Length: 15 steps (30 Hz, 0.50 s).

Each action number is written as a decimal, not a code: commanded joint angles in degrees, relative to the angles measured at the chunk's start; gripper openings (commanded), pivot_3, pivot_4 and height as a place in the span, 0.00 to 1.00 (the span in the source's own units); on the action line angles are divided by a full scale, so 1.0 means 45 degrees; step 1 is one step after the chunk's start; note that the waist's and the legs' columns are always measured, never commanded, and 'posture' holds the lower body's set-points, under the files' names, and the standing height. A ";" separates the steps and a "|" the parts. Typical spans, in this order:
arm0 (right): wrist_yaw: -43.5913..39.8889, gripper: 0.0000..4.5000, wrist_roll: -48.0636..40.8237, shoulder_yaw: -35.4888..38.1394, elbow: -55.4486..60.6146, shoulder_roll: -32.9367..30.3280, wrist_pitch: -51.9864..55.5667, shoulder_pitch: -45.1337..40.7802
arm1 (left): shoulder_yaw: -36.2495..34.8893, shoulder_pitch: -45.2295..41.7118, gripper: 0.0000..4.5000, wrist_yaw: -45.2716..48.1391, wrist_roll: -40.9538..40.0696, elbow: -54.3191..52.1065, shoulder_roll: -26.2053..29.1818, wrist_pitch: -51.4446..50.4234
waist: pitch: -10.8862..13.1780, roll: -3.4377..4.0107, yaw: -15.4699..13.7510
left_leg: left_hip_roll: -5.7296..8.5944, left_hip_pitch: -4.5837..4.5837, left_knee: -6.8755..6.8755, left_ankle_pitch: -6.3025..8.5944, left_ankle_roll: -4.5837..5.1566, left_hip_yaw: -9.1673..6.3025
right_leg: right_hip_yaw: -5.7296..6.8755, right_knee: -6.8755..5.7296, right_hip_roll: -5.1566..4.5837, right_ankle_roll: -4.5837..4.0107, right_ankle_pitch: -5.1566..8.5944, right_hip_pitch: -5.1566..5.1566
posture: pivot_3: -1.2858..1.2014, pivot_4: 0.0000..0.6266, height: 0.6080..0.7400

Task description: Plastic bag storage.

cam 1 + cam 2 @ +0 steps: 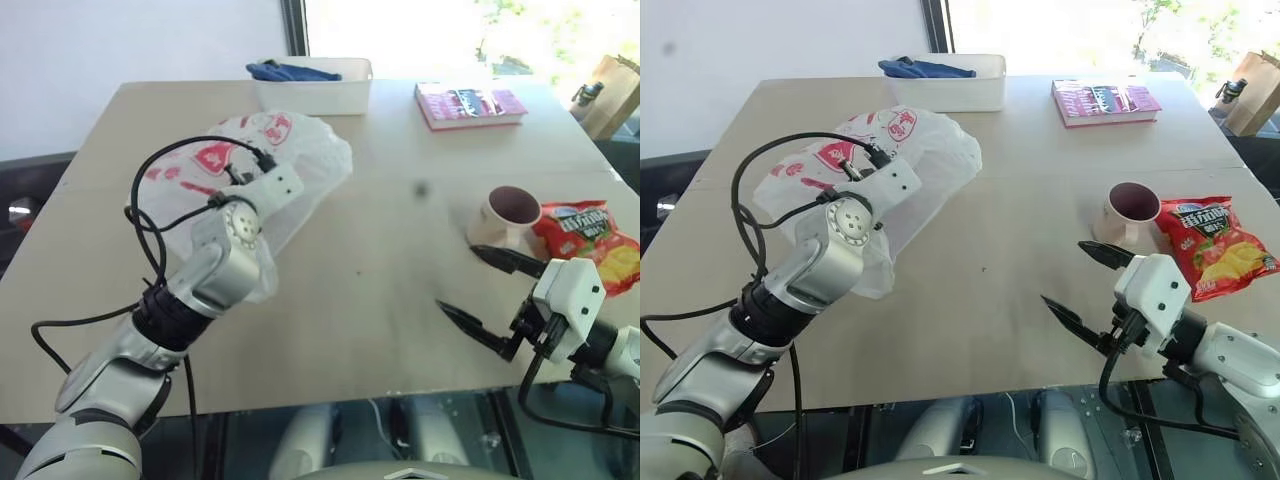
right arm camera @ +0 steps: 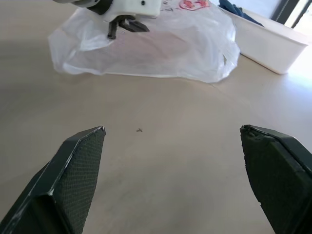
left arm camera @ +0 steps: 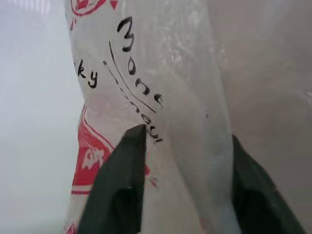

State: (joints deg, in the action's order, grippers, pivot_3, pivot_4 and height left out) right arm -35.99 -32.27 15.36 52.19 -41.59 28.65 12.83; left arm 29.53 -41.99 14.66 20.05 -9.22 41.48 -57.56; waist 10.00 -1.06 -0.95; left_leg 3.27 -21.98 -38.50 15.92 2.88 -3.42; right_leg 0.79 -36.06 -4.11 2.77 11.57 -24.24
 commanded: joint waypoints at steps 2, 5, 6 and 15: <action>0.1581 1.00 0.1677 -0.0165 0.0095 -0.1031 0.1914 -0.0193 | -0.2359 -0.0472 0.01 -0.0145 -0.0427 0.0361 -0.0843 0.0976 | -0.0004 -0.0001 -0.0034 | 0.0003 -0.0007 -0.0007 0.0000 0.0000 -0.0009 | 0.0008 0.0000 -0.0004 0.0000 0.0000 0.0000 | 0.52 0.24 1.00; 0.3346 1.00 0.2818 -0.0207 -0.0604 -0.0850 0.3458 -0.0943 | -0.3346 -0.0779 0.01 0.0285 -0.0850 0.0231 -0.1047 0.1465 | -0.0003 -0.0009 -0.0024 | 0.0004 -0.0015 -0.0026 0.0000 0.0000 -0.0009 | 0.0010 -0.0016 -0.0008 -0.0001 -0.0001 -0.0003 | 0.52 0.24 1.00; 0.3703 1.00 0.2689 -0.0037 -0.0621 -0.0482 0.3953 -0.1072 | -0.3439 -0.0794 0.01 0.0545 -0.0922 0.0116 -0.0986 0.1554 | -0.0003 -0.0008 -0.0014 | 0.0004 -0.0016 -0.0033 0.0000 0.0000 -0.0006 | 0.0007 -0.0021 -0.0009 -0.0001 -0.0001 -0.0005 | 0.52 0.24 1.00; 0.6123 1.00 0.3192 -0.0011 -0.1609 0.2201 0.6523 -0.2356 | -0.3656 -0.1239 0.01 0.0878 -0.0650 -0.0034 -0.1298 0.1761 | -0.0017 -0.0025 0.0057 | 0.0025 -0.0003 -0.0043 0.0000 0.0000 0.0013 | -0.0009 -0.0063 -0.0015 0.0000 -0.0002 -0.0014 | 0.52 0.24 1.00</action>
State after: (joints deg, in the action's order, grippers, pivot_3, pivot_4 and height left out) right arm -11.44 -18.37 14.38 45.98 -33.25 56.28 4.81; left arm 13.95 -45.20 18.45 16.12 -7.20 36.08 -49.83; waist 9.93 -1.17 -0.69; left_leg 3.36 -21.94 -38.71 15.92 2.88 -3.33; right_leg 0.76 -36.41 -4.16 2.77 11.56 -24.29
